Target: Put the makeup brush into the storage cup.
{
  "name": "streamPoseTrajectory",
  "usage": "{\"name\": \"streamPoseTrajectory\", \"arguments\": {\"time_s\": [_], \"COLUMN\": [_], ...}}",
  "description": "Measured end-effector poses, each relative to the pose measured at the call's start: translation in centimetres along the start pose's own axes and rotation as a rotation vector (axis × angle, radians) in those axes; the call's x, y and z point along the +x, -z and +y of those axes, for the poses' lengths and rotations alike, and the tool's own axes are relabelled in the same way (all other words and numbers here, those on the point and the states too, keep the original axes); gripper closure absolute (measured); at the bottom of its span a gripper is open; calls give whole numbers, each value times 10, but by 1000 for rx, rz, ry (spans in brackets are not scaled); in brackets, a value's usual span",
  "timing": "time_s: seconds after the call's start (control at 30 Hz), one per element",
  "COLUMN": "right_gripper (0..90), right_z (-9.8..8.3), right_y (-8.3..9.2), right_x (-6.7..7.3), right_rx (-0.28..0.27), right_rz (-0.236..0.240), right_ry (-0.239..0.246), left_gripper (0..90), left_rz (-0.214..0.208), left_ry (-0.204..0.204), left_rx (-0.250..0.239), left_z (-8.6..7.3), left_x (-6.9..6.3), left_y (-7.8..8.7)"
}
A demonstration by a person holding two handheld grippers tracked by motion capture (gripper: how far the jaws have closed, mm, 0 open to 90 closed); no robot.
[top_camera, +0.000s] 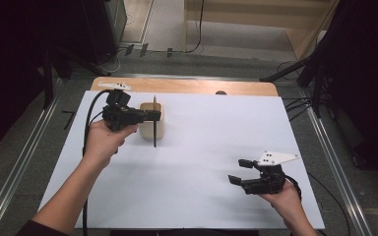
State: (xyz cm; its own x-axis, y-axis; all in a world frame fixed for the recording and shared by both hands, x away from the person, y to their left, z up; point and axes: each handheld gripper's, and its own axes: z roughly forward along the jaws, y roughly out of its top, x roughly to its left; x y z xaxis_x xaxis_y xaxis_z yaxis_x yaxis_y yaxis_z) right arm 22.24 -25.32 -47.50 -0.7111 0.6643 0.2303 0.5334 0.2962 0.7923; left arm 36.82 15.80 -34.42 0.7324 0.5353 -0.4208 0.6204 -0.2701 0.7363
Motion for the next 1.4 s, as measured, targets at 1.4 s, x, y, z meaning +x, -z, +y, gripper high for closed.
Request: {"name": "streamPoseTrajectory", "arguments": {"time_s": [1.4], "right_gripper": [277], "right_z": [2], "right_y": [-1], "right_x": [2], "right_rx": [-5], "right_rz": [1], "right_ry": [-1], "left_gripper": [830], "left_rz": [174], "left_ry": [12], "left_rx": [-147], "left_z": [51], "left_x": [43], "left_y": [-6]}}
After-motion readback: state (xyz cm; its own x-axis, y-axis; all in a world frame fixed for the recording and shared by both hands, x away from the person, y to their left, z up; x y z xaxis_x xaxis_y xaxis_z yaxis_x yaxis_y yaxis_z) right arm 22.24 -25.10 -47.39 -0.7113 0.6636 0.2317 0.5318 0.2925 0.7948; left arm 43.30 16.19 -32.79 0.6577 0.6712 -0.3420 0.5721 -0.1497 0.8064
